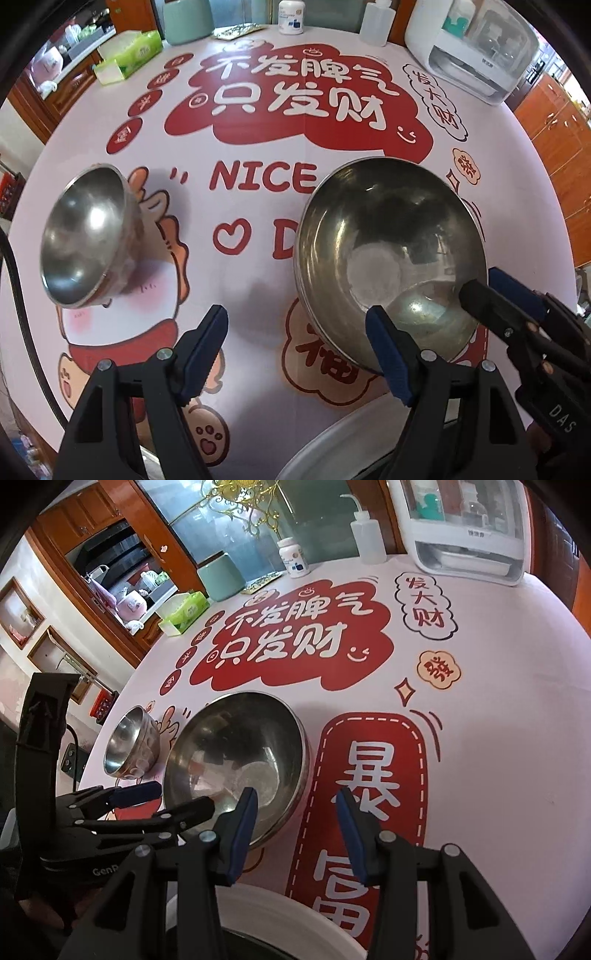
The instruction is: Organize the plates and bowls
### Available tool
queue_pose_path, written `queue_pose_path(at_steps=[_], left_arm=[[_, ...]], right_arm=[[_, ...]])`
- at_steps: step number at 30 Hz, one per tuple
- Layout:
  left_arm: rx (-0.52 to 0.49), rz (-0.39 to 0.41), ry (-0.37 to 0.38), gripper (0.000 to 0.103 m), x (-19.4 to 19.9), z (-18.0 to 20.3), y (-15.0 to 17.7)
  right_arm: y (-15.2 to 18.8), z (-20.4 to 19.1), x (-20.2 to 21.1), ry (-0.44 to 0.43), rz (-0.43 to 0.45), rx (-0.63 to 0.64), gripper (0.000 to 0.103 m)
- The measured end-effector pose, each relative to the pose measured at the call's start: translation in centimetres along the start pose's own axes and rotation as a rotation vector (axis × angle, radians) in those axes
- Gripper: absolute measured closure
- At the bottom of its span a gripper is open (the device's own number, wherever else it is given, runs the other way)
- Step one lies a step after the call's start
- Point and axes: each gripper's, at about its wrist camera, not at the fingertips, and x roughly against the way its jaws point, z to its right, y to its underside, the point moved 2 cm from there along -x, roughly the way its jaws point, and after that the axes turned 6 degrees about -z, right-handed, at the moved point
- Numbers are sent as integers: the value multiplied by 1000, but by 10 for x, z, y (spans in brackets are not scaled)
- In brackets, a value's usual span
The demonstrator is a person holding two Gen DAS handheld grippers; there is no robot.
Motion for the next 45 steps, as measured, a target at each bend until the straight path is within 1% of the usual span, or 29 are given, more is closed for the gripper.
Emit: queue_pose_path(at_steps=[5,6,7,8,9,10,11,12,15,17,20,25,31,45], left_arm=[[1,-8,3,27,-5,0,-2],[-1,-10,6,28,-6,0,-2],[-3,-10,9,31,-6,0,-3],[-5,-11,11,36,-6,1,-3],[-10,-13,11,38,-7,1,-3],[-15,-16,9,41,-8,2,-3],[-20,-17,9,47,-8,3,-4],[-27,-20,7,50,-9,4,-3],[-38,-23,14,62,-10,7,-3],[-45,-21,23,69,-9,8,-2],[-58,-16,27,76,-8,12,-2],[-60,-6,27,79,-7,11,-1],[-69,5,16,79,-3,13,2],[-71,69,1,79,32,12,15]], right_arm=[[-1,1,-5,-17,-16,-6,59],[-1,1,-6,-20,-19,-7,63],[-1,1,-7,-23,-22,-6,68],[-1,1,-7,-27,-26,-7,69],[-1,1,-7,-35,-27,-9,72],[-1,1,-7,-45,-28,-10,73],[0,1,-8,-51,-28,-11,74],[0,1,-8,-56,-28,-12,74],[1,1,-7,-72,-28,-13,80],[1,1,-7,-72,-28,-13,81],[1,1,-7,-75,-28,-14,81],[2,2,-6,-77,-34,-21,82],[2,1,-2,-78,-36,-14,83],[6,-15,26,-85,12,34,83]])
